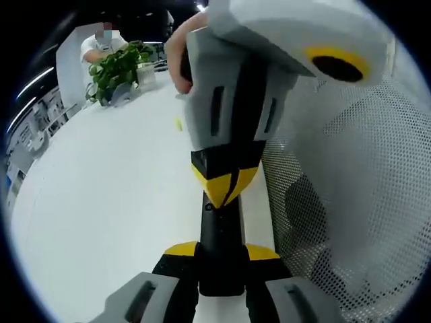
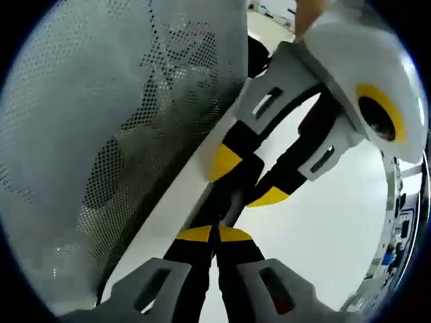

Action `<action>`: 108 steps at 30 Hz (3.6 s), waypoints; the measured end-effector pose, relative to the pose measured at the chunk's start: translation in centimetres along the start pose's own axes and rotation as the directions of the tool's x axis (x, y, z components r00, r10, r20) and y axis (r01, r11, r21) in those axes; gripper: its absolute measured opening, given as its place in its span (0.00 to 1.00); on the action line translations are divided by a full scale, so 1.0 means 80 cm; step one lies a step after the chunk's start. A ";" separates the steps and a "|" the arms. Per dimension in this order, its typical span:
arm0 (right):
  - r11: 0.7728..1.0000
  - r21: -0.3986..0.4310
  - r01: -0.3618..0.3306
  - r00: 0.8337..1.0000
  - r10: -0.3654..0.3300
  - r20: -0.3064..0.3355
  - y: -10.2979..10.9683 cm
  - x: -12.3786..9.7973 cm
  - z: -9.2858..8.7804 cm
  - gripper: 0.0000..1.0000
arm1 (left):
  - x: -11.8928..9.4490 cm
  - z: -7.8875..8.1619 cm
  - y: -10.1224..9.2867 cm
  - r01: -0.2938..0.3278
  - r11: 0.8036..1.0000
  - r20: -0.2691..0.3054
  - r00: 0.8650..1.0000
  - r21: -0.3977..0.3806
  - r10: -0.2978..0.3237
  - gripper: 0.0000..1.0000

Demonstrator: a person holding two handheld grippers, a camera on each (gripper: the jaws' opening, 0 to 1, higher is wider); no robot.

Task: Press the specified remote control buttons in sequence, fully releasing each button before pressing the next.

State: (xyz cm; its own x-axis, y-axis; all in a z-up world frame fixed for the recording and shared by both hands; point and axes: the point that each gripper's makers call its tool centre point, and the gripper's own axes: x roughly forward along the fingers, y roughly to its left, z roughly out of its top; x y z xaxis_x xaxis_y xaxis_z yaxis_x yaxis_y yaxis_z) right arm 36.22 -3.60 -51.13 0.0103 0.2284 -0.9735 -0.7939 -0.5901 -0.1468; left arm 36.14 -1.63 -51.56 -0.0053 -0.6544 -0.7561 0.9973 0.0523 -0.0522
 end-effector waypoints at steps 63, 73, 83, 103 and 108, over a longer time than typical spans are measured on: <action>0.832 0.552 -0.048 0.960 -0.115 0.257 -0.002 -0.010 -0.005 0.00 | 0.000 0.001 0.001 0.003 1.000 0.000 1.000 0.015 -0.003 0.24; 0.858 0.513 0.021 0.965 -0.151 0.214 -0.008 -0.003 0.006 0.00 | -0.001 0.001 0.001 0.010 1.000 0.034 0.999 -0.019 -0.010 0.24; 0.871 0.490 0.040 0.972 -0.148 0.183 -0.011 0.001 0.014 0.00 | -0.001 0.001 0.000 0.010 1.000 0.035 0.999 -0.020 -0.010 0.24; 0.786 0.614 0.066 0.959 -0.221 0.180 -0.013 0.000 0.011 0.00 | 0.000 0.001 0.000 0.011 1.000 0.035 0.999 -0.018 -0.011 0.24; 0.831 0.554 0.061 0.976 -0.166 0.143 -0.013 0.001 0.014 0.00 | 0.000 -0.001 0.001 0.011 1.000 0.031 0.999 -0.013 -0.010 0.24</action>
State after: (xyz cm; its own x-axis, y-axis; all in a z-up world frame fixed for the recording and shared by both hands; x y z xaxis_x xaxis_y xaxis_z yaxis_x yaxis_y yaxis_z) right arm 36.32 -2.09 -50.84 0.0554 0.4316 -0.9004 -0.9953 -0.0476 -0.0840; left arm 36.25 -1.58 -51.64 -0.0131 -0.6781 -0.7348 0.9961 0.0549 -0.0685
